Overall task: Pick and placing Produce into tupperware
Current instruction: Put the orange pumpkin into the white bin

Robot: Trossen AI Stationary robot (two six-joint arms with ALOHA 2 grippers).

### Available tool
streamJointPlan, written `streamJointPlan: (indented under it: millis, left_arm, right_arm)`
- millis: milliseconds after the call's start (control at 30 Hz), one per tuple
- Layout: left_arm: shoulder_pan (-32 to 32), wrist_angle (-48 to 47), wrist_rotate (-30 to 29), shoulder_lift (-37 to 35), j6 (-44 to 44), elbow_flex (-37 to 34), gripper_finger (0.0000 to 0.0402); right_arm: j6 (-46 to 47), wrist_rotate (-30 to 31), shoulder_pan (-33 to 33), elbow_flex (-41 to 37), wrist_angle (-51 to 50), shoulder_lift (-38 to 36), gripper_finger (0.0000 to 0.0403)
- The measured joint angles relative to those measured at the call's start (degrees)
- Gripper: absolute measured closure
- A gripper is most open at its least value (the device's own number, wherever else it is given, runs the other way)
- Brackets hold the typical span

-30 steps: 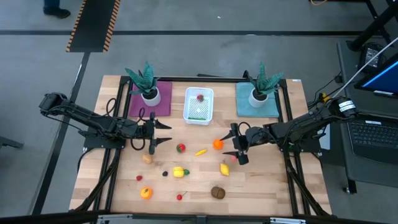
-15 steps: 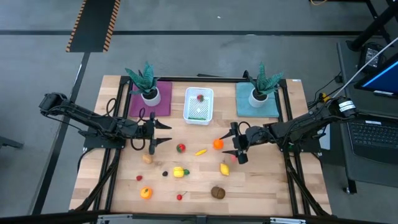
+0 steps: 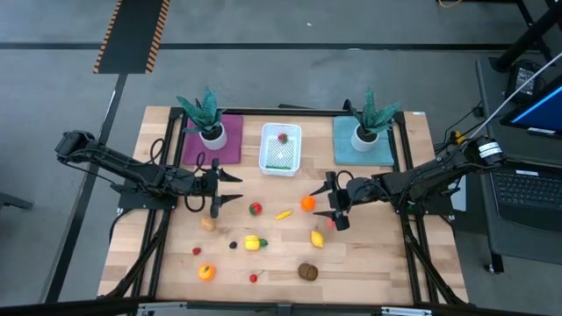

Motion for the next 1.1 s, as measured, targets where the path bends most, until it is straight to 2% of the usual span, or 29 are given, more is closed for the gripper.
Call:
streamJointPlan:
  millis: [133,300,500,633,800,1100]
  left_arm:
    - [0.0,0.0,0.0,0.0,-0.02,0.0,0.0175]
    - [0.0,-0.02,0.0,0.02,-0.02,0.0,0.0175]
    - [0.0,-0.41,0.0,0.02,-0.02,0.0,0.0175]
    - [0.0,-1.02,0.0,0.02,-0.02,0.02,0.0175]
    - [0.0,-2.76,0.0,0.02,-0.04,0.04,0.0175]
    - [0.0,-3.46,0.0,0.02,0.04,0.04,0.0175]
  right_arm:
    - [3.84,-0.09,-0.7,-0.02,-0.62,0.0,0.0114]
    - [4.17,-0.38,-1.21,-0.02,-1.48,0.83,0.0114]
    - [3.79,-1.03,-1.2,3.69,-2.73,6.27,0.0114]
    - [4.09,-1.74,-1.2,8.55,-9.13,10.3,0.0114]
    - [3.99,-1.69,-1.45,14.66,-18.8,11.68,0.0114]
    - [5.33,-1.6,-2.67,20.15,-28.35,16.44,0.0114]
